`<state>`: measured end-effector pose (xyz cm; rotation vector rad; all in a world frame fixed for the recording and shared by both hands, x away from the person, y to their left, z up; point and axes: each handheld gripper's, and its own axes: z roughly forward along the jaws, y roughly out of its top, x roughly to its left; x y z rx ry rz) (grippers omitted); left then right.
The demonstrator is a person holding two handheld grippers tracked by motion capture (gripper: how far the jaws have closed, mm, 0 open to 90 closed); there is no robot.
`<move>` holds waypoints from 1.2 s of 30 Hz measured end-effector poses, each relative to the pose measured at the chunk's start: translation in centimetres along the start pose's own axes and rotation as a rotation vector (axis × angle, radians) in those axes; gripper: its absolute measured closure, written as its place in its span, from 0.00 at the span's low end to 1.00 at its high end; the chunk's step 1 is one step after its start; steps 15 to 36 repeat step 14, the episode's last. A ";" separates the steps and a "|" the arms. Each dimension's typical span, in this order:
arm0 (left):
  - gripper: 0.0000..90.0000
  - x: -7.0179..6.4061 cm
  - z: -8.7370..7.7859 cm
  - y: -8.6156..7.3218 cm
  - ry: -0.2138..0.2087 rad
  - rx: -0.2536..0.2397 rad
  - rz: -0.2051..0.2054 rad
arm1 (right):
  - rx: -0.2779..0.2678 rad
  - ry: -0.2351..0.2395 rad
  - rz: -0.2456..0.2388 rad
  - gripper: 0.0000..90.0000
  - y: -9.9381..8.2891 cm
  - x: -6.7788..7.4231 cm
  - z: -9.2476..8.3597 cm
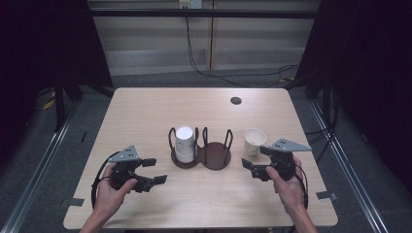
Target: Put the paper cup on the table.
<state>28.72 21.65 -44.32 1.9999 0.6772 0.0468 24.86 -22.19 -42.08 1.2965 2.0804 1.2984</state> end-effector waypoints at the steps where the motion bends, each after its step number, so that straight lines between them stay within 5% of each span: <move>1: 0.21 0.1 0.0 0.0 0.000 -0.001 -0.003 | 0.002 0.004 -0.002 0.17 -0.1 0.2 -0.1; 9: 0.21 0.1 0.0 -0.2 -0.003 0.020 0.014 | -0.005 0.045 0.000 0.17 -1.6 1.8 0.1; 11: 0.20 0.3 -0.2 -0.4 -0.015 0.008 -0.010 | -0.010 0.046 0.001 0.17 -2.1 2.0 0.3; 14: 0.19 0.1 0.1 -0.8 -0.013 0.042 -0.006 | -0.008 0.060 0.004 0.16 -2.5 2.3 0.4; 36: 0.19 0.1 0.1 -0.8 -0.013 0.042 -0.006 | -0.008 0.060 0.004 0.16 -2.5 2.3 0.4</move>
